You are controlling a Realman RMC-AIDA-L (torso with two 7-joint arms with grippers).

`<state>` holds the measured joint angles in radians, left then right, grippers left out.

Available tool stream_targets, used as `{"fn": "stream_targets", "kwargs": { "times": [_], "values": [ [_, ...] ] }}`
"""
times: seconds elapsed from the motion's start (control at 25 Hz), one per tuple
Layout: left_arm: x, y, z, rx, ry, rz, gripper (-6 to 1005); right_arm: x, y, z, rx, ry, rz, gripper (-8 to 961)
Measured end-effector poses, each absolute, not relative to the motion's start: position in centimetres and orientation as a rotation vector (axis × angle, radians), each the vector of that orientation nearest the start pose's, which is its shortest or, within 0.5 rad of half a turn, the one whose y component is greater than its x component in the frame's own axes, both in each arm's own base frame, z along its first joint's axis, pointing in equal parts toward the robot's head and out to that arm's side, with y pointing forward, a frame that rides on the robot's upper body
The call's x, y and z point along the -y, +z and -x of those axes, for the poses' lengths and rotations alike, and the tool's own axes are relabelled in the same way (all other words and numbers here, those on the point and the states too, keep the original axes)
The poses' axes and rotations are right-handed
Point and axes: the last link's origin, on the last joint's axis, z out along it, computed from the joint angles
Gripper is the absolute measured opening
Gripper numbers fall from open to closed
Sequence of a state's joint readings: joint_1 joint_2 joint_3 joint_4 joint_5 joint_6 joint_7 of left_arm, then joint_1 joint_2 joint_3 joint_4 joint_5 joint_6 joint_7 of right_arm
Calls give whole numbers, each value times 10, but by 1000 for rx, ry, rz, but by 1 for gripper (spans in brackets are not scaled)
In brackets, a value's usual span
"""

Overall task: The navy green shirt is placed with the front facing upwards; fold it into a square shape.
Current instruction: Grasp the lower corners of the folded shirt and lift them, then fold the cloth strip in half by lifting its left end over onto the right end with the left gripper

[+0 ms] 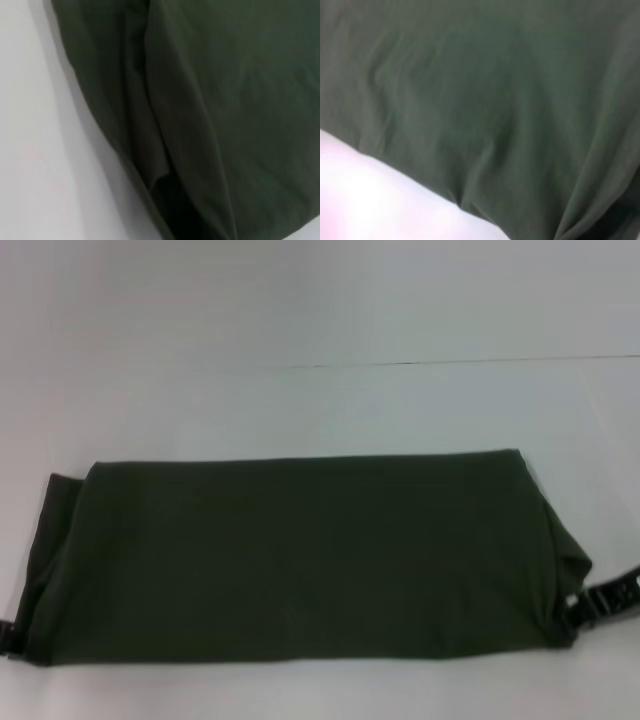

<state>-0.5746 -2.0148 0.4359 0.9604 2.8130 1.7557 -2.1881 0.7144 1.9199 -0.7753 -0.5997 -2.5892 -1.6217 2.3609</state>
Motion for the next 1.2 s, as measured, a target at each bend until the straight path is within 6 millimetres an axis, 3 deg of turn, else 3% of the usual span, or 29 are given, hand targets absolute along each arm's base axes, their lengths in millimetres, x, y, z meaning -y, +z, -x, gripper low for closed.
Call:
{"fn": "stream_targets", "kwargs": {
  "times": [0.52,0.88,1.12,1.2],
  "values": [
    [-281,82,331,1832,195,2389,51,-303,5,-300,-1795,-332,2669,51],
    [-287,85,336,1818,171,2323,54,-311,12,-300,-1812,-281,2614,61],
    [-290,98,341,1803,72,2238,57,-314,16,-295,-1795,-278,2633,67],
    [-290,102,342,1808,58,2222,59,-316,19,-293,-1780,-277,2637,218]
  ]
}}
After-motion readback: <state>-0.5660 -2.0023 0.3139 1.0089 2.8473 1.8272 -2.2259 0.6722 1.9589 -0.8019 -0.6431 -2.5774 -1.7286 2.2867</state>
